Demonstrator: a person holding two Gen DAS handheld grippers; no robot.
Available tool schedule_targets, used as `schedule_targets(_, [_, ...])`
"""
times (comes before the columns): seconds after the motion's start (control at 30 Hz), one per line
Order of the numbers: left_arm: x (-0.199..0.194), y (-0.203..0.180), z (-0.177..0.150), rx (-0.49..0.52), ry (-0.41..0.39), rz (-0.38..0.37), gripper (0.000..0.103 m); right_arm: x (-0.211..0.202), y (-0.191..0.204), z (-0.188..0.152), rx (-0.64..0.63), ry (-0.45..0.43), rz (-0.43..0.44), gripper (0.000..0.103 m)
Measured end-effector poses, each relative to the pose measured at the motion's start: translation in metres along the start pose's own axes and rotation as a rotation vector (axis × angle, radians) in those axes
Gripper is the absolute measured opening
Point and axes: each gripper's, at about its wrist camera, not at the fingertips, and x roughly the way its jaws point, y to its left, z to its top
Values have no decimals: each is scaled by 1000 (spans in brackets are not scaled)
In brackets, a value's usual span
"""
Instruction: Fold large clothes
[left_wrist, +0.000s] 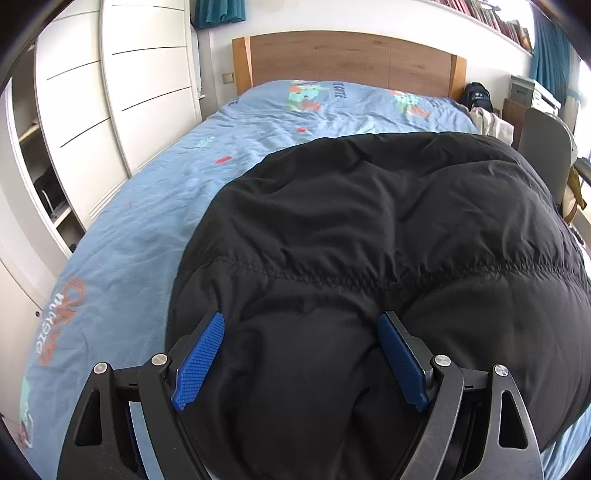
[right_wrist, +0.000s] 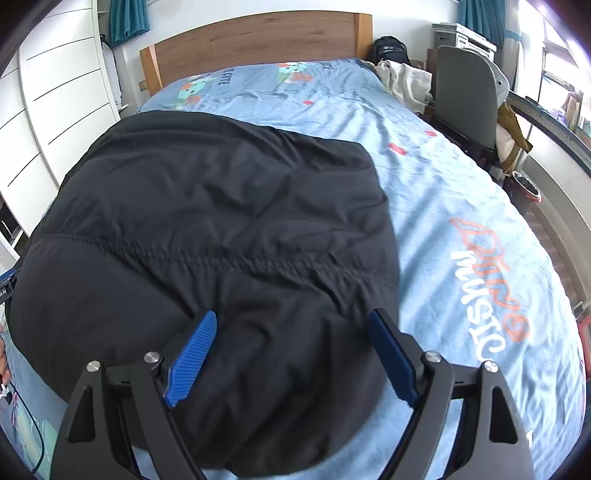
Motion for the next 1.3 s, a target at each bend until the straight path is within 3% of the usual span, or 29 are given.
schedule_targets(0.53, [-57, 42, -23, -11, 16, 34, 84, -81, -33, -31, 46, -28, -14, 84])
schedule_targets(0.63, [-65, 62, -33, -70, 20, -14, 84, -97, -37, -35, 61, -44, 1, 87])
schedule_targets(0.83, [-64, 122, -52, -268, 101, -200, 84, -108, -51, -35, 143, -64, 67, 95])
schedule_targets(1.03, [-53, 166, -66, -407, 163, -285, 87, -90, -71, -41, 263, -38, 150, 97])
schedule_targets(1.2, [-35, 198, -73, -551, 196, -343, 88, -63, -82, -48, 372, 17, 270, 99])
schedule_targets(1.3, [-24, 206, -73, -566, 199, -353, 88, -42, -87, -50, 437, 50, 340, 99])
